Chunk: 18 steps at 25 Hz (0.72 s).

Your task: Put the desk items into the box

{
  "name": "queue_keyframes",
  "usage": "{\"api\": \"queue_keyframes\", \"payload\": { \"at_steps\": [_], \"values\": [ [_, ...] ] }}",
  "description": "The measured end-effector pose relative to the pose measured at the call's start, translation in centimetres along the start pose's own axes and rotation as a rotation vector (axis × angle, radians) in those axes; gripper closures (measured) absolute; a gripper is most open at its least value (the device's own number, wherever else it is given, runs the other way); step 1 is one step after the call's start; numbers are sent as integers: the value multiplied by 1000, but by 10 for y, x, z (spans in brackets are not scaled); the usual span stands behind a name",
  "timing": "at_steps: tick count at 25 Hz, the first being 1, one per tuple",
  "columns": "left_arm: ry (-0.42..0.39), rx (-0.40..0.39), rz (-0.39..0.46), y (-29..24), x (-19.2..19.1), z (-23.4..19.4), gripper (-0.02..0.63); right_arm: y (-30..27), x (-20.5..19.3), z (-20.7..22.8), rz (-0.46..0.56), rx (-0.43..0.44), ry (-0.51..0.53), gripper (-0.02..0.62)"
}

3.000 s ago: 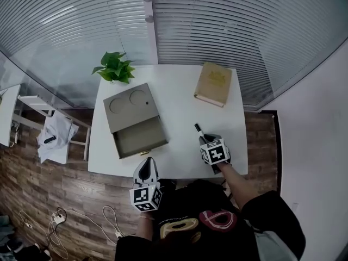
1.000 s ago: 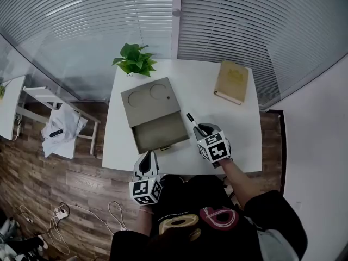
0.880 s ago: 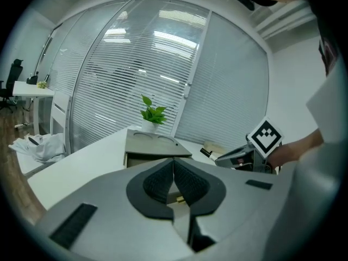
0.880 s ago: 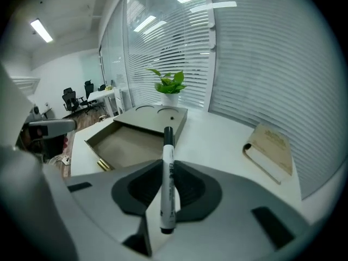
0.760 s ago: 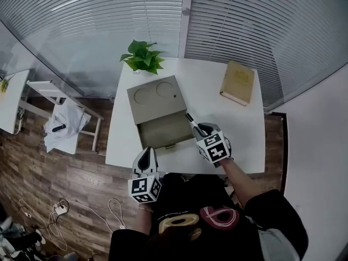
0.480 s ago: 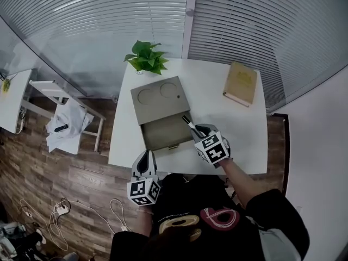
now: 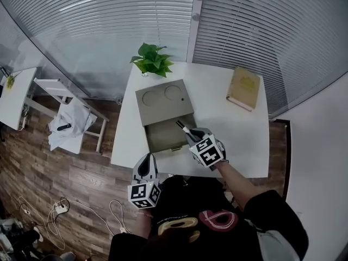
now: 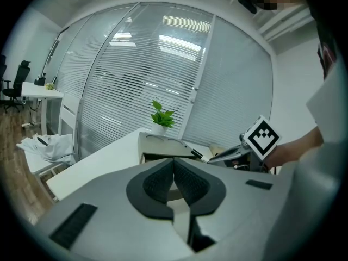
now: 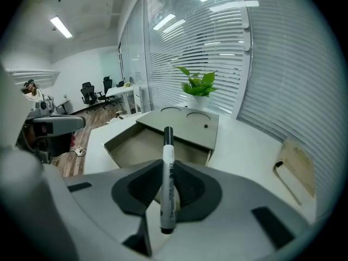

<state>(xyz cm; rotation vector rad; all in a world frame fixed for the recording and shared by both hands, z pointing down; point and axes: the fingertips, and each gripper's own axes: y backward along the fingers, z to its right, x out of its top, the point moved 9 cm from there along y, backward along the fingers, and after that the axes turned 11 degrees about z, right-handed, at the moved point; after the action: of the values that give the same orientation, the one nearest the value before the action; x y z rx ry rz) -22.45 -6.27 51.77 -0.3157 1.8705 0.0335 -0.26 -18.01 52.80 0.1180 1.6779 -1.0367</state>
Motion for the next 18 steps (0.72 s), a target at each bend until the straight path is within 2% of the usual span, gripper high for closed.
{"api": "queue_keyframes", "payload": {
  "at_steps": [4, 11, 18],
  "values": [
    [3, 13, 5, 1, 0, -5, 588, -13, 5, -6, 18, 23, 25, 523],
    [3, 19, 31, 1, 8, -11, 588, -19, 21, -19, -21, 58, 84, 523],
    [13, 65, 44, 4, 11, -26, 588, -38, 23, -29, -54, 97, 119, 523]
  ]
}}
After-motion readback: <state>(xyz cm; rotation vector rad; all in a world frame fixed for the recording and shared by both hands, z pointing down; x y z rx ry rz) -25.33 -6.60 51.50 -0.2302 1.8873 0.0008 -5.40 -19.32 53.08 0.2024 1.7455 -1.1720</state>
